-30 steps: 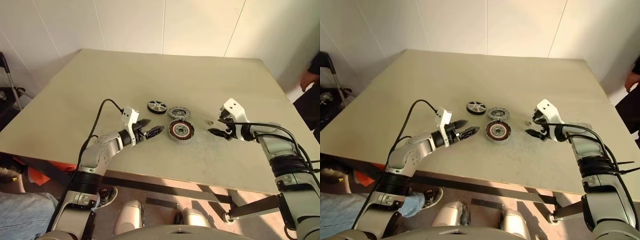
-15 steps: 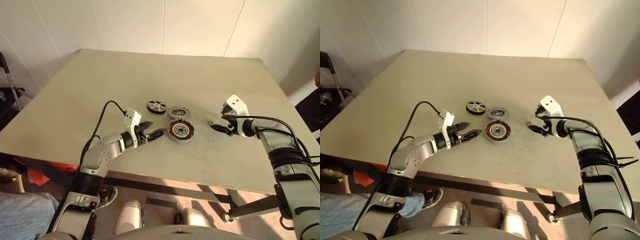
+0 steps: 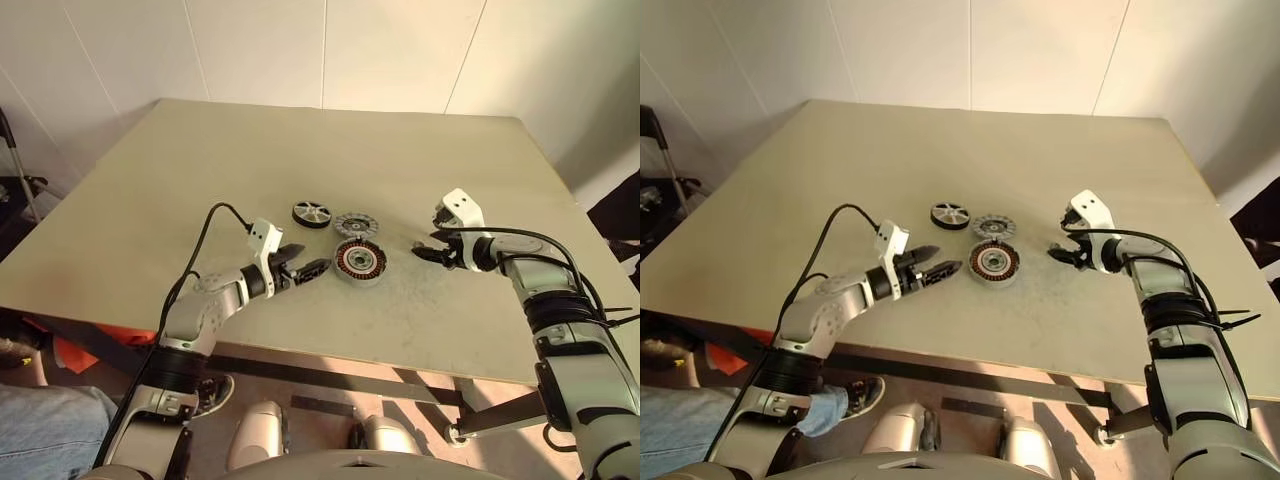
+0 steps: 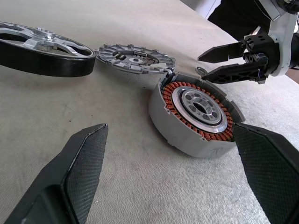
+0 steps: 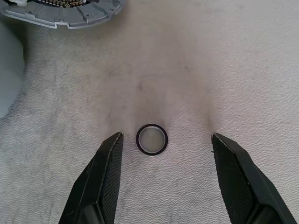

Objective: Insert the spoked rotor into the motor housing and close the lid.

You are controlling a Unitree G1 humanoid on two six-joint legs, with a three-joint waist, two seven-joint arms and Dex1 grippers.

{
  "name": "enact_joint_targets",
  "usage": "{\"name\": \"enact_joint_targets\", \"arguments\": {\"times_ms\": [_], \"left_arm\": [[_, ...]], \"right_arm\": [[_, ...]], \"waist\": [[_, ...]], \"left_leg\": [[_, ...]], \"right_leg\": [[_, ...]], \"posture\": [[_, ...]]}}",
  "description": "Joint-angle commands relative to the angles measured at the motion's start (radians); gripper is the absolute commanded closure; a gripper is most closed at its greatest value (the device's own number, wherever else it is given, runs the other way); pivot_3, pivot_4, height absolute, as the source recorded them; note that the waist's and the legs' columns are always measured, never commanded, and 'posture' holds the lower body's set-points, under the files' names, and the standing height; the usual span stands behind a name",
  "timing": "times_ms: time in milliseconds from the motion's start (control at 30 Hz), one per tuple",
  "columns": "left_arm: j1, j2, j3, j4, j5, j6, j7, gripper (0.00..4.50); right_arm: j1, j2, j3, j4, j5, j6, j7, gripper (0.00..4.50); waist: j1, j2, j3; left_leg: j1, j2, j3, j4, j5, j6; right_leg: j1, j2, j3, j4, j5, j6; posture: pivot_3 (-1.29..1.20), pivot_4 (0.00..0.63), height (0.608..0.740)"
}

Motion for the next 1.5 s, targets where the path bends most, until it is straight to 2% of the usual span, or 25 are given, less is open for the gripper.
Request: {"name": "enact_joint_targets", "arguments": {"times_ms": [33, 233, 267, 500, 567, 733, 867, 1000, 1500], "left_arm": [[-0.005, 0.004, 0.007, -0.041, 0.0, -0.009, 0.002, 0.0], [-0.005, 0.004, 0.009, -0.045, 0.002, -0.01, 0.007, 0.0], [-0.007, 0.005, 0.01, -0.046, 0.001, -0.009, 0.007, 0.0], [-0.015, 0.008, 0.01, -0.039, 0.002, -0.01, 0.004, 0.0], [-0.016, 0.009, 0.01, -0.038, 0.002, -0.009, 0.002, 0.0], [-0.019, 0.006, 0.001, -0.028, 0.005, -0.009, -0.003, 0.0], [-0.028, 0.002, -0.005, -0.016, 0.008, -0.009, -0.009, 0.0], [-0.034, 0.005, -0.005, -0.008, 0.01, -0.009, -0.017, 0.0], [-0.03, 0.016, 0.004, -0.016, 0.014, -0.006, -0.014, 0.0]], "right_arm": [[-0.03, 0.015, 0.009, 0.025, -0.009, 0.008, -0.003, 1.74], [-0.037, 0.011, 0.004, 0.044, -0.008, 0.027, 0.009, 3.81], [-0.038, 0.01, 0.004, 0.046, -0.009, 0.029, 0.008, 3.95], [-0.001, -0.005, -0.007, -0.046, 0.007, 0.05, 0.022, 3.94], [0.029, -0.012, -0.014, -0.16, 0.026, 0.084, 0.033, 3.94], [0.134, 0.008, -0.018, -0.616, 0.132, 0.296, 0.046, 3.94], [0.17, 0.04, 0.006, -0.766, 0.155, 0.385, -0.001, 3.94], [0.191, 0.07, 0.039, -0.807, 0.16, 0.42, -0.028, 3.94], [0.194, 0.119, 0.123, -0.746, 0.151, 0.399, -0.067, 3.94]], "waist": [[0.0, 0.0, 0.0], [0.004, 0.0, 0.0], [0.004, 0.0, 0.0], [0.005, 0.0, 0.0], [0.005, 0.0, 0.0], [0.004, 0.001, 0.0], [0.007, 0.001, 0.0], [0.007, 0.001, 0.0], [0.005, 0.001, 0.0]], "left_leg": [[0.0, 0.0, 0.0, 0.0, 0.0, 0.0], [0.002, 0.0, 0.0, 0.0, 0.0, 0.0], [0.002, 0.0, 0.0, 0.0, 0.0, 0.0], [0.002, 0.0, 0.0, 0.0, 0.0, 0.0], [0.001, 0.0, 0.0, 0.0, 0.0, 0.0], [-0.006, 0.0, 0.0, -0.001, 0.0, 0.001], [-0.005, 0.0, 0.0, -0.002, 0.0, 0.0], [-0.003, 0.0, 0.0, -0.002, 0.0, 0.0], [-0.003, 0.0, 0.0, -0.004, 0.0, -0.001]], "right_leg": [[0.0, 0.0, 0.0, 0.0, 0.0, 0.0], [0.002, 0.0, 0.0, 0.0, 0.0, 0.0], [0.002, 0.0, 0.0, 0.0, 0.0, 0.0], [0.002, 0.0, 0.0, 0.0, 0.0, 0.0], [0.002, 0.0, 0.0, 0.0, 0.0, 0.0], [-0.006, 0.0, 0.0, 0.0, 0.0, 0.0], [-0.006, 0.0, 0.0, -0.001, 0.0, 0.0], [-0.002, 0.0, 0.0, -0.002, 0.0, 0.0], [-0.003, 0.0, 0.0, -0.004, 0.0, 0.0]], "posture": [[0.0, 0.0, 0.74], [0.0, 0.0, 0.74], [0.0, 0.0, 0.74], [0.0, 0.0, 0.74], [0.0, 0.0, 0.74], [0.0, 0.0, 0.74], [0.0, 0.0, 0.74], [0.0, 0.0, 0.74], [0.0, 0.0, 0.74]]}}
